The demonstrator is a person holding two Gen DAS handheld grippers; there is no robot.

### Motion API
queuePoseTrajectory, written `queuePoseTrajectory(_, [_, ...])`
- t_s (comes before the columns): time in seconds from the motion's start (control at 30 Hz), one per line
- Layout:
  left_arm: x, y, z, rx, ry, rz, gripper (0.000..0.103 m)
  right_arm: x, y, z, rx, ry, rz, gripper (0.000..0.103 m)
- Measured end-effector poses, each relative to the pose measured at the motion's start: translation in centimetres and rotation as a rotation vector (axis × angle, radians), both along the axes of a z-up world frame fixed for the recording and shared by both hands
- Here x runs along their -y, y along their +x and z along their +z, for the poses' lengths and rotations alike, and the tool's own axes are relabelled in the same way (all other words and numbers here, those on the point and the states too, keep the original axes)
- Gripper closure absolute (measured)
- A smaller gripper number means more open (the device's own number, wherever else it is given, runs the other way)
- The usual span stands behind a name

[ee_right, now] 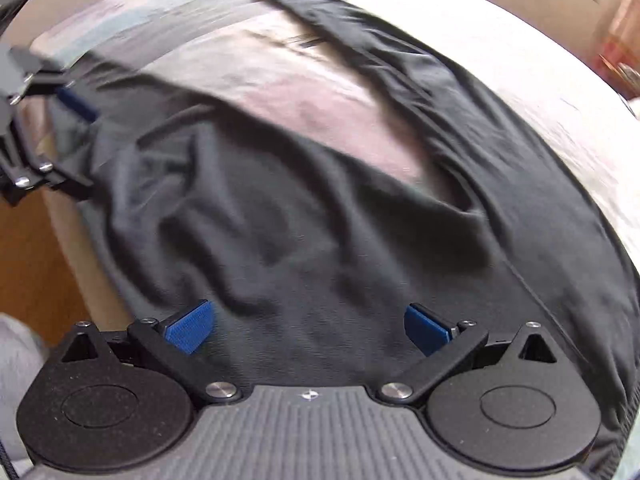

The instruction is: Fold clothes

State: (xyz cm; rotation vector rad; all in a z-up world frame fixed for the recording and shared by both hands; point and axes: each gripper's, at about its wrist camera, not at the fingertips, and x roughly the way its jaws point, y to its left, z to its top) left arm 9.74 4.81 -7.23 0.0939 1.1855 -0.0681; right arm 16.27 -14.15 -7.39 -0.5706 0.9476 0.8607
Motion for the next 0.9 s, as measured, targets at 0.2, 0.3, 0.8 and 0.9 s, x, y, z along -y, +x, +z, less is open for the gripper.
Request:
queuePoseTrajectory(0.2, [0.1, -2.2, -0.4, -0.085, 0.05, -0.102, 0.002, 2.4, -0.6, -0.1, -0.039, -0.03, -0.029, 0.0])
queuePoseTrajectory(0.3, [-0.6, -1.4, 1.6, -0.043, -0.007, -0.052, 0.003, 2.6, -0.1, 0.7, -0.053, -0.029, -0.039, 0.0])
queuePoseTrajectory(0.8, [-1.4, 0.9, 1.6, -0.069, -0.058, -0.084, 0.002, 2.8, 1.0, 0.3, -0.086, -0.016, -0.078, 0.0])
queuePoseTrajectory(0.9, [-2.2, 2.4, 2.7, 0.004, -0.047, -0.054, 0.001, 2.1, 2.0, 1.7, -0.06, 0.036, -0.1, 0.0])
